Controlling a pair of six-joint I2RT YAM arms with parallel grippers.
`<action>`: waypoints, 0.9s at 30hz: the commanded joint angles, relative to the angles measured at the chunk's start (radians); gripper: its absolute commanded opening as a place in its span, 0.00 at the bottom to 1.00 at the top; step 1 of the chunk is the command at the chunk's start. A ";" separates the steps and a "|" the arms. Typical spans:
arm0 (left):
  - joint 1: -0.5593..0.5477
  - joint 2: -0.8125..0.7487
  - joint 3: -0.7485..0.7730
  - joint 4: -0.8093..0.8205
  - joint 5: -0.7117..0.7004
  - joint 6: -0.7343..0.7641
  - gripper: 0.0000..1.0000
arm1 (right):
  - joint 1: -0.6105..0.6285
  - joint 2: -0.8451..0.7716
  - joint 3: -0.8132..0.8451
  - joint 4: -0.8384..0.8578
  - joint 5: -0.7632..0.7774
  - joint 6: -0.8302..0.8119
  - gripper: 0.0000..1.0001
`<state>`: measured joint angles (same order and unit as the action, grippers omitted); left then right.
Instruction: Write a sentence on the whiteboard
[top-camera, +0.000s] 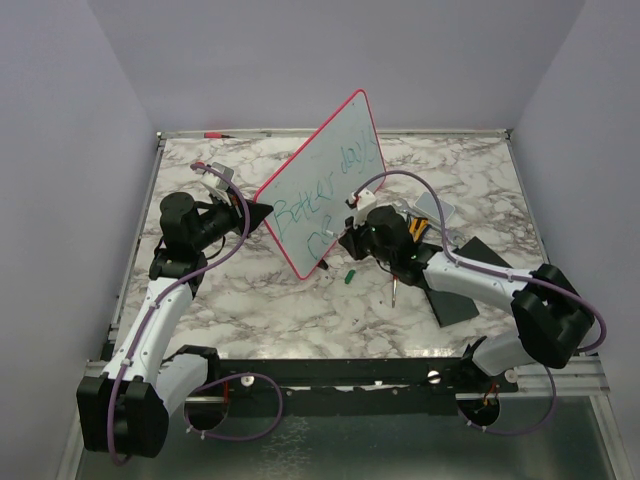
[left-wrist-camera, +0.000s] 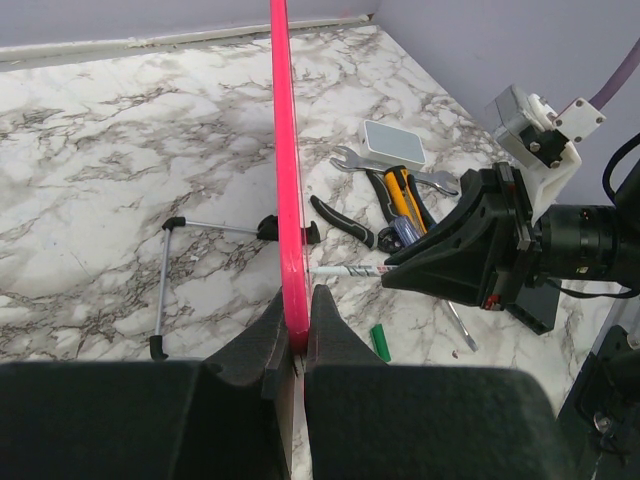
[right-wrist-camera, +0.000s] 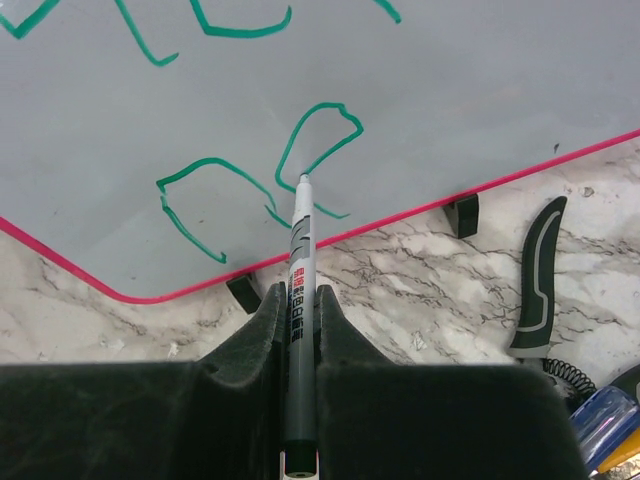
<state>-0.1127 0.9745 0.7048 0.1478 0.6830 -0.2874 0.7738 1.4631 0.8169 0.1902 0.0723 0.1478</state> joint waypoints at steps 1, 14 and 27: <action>-0.017 0.021 -0.051 -0.179 0.045 0.068 0.00 | 0.033 -0.009 -0.002 0.017 -0.089 0.000 0.01; -0.018 0.020 -0.051 -0.178 0.044 0.067 0.00 | -0.010 -0.081 -0.002 -0.062 0.170 0.038 0.01; -0.017 0.024 -0.050 -0.178 0.042 0.067 0.00 | -0.076 0.006 0.037 -0.004 0.131 0.004 0.01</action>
<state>-0.1135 0.9733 0.7048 0.1471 0.6838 -0.2871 0.7048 1.4353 0.8181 0.1593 0.1905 0.1707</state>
